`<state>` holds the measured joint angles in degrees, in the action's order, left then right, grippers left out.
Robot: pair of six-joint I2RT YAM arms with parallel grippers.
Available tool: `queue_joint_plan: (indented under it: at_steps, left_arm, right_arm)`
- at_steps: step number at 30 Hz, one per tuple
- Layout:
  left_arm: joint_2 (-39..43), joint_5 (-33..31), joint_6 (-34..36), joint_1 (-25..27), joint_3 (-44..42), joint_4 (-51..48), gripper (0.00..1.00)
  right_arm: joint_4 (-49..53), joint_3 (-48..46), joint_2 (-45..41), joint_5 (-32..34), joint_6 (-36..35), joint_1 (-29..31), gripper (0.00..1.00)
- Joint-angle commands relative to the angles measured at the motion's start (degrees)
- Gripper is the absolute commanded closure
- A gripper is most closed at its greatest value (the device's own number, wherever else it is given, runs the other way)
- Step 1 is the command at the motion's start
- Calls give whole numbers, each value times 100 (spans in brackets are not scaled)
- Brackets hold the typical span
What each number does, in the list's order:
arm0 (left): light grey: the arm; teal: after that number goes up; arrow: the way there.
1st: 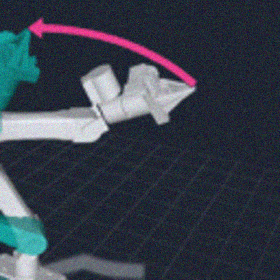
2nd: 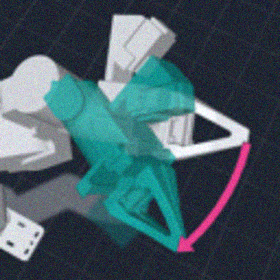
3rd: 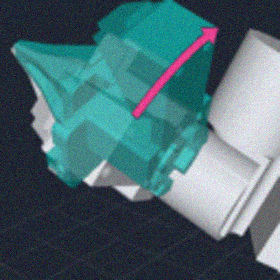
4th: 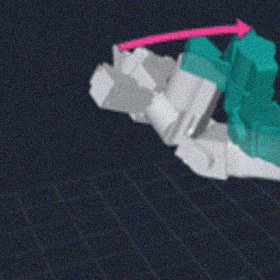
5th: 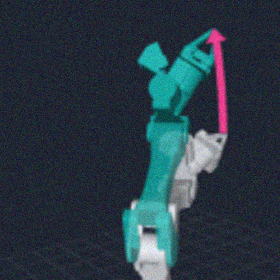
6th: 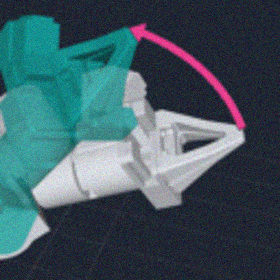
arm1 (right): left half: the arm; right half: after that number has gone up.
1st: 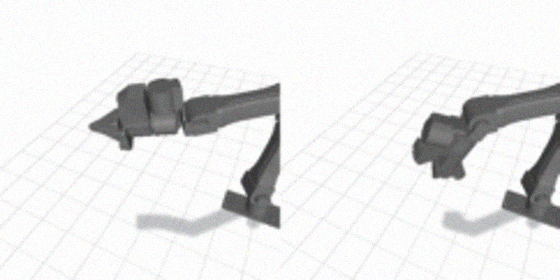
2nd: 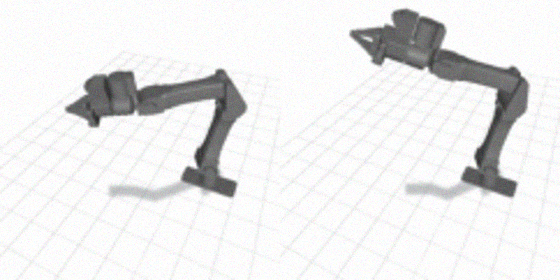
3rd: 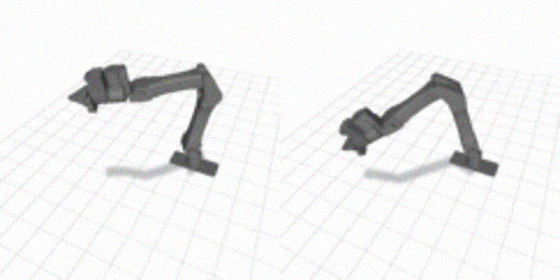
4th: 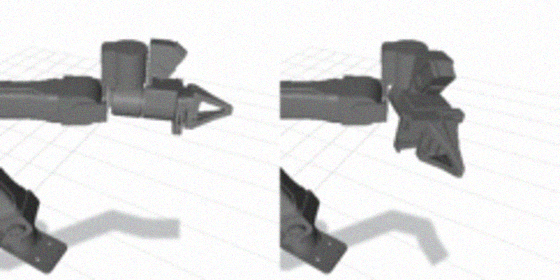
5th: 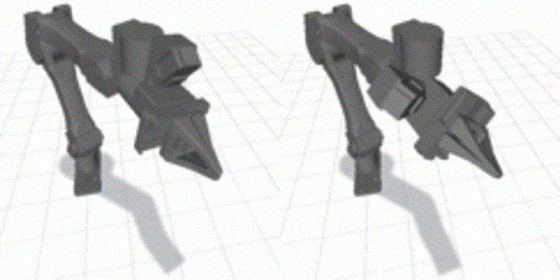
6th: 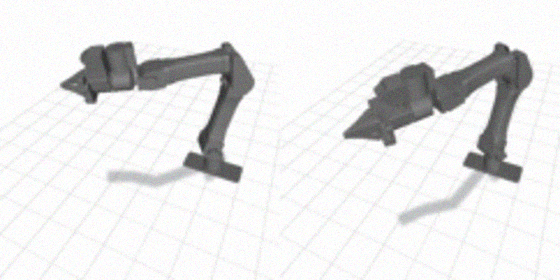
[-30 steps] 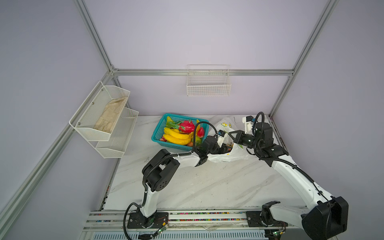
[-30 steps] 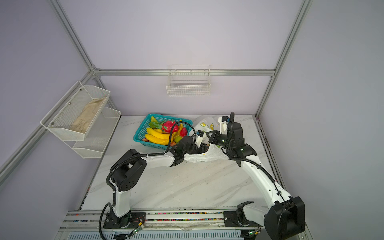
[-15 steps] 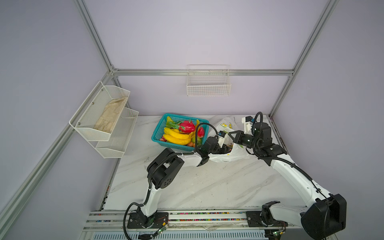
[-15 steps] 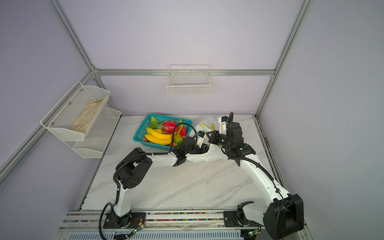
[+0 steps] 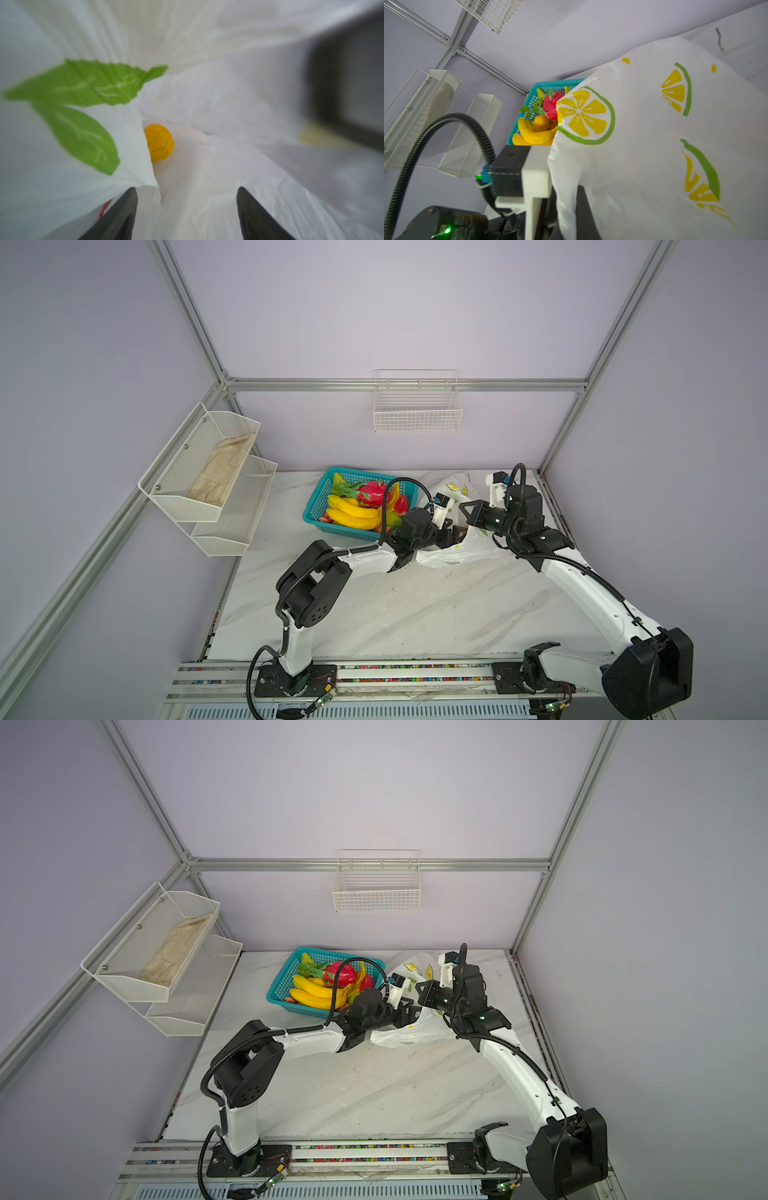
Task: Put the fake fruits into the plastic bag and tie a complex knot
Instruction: 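Lower the peach into the open bag with the left gripper and release, then withdraw the left gripper from the bag back over the basket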
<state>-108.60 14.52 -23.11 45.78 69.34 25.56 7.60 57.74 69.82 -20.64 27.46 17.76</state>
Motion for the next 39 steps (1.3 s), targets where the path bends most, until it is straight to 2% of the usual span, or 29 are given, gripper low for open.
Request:
queue_joint_plan:
  at_steps: [1, 5, 10, 15, 20, 26, 29, 32, 36, 39]
  left_arm:
    - [674, 79, 335, -25, -529, 60, 26]
    - [1348, 93, 435, -108, -958, -161, 26]
    - [2009, 246, 460, -278, -1102, -551, 24]
    - [2476, 661, 376, -503, -1003, -805, 22]
    - [3029, 1094, 514, -855, -636, -1575, 20]
    - [3559, 1294, 512, -1356, -558, -1786, 16]
    - [3717, 943, 467, -1686, -606, -1847, 16]
    - [3654, 222, 581, -2095, -465, -2269, 16]
    - [3071, -935, 1315, -2255, 244, -3335, 16]
    - [2423, -1250, 1683, -2294, 784, -3830, 16]
  right_arm:
    - [195, 141, -24, 335, -277, -94, 100]
    - [293, 167, 2, 619, -446, -163, 100]
    - [304, 132, 61, 715, -505, -167, 100]
    - [396, 167, 8, 852, -555, -165, 100]
    - [456, 226, 140, 931, -742, -161, 100]
    - [408, 252, 176, 914, -865, -167, 100]
    - [457, 264, 149, 1038, -957, -165, 100]
    - [480, 279, 107, 1162, -1021, -167, 100]
    - [438, 300, 65, 1227, -1034, -167, 100]
    - [410, 335, 107, 1236, -1049, -167, 100]
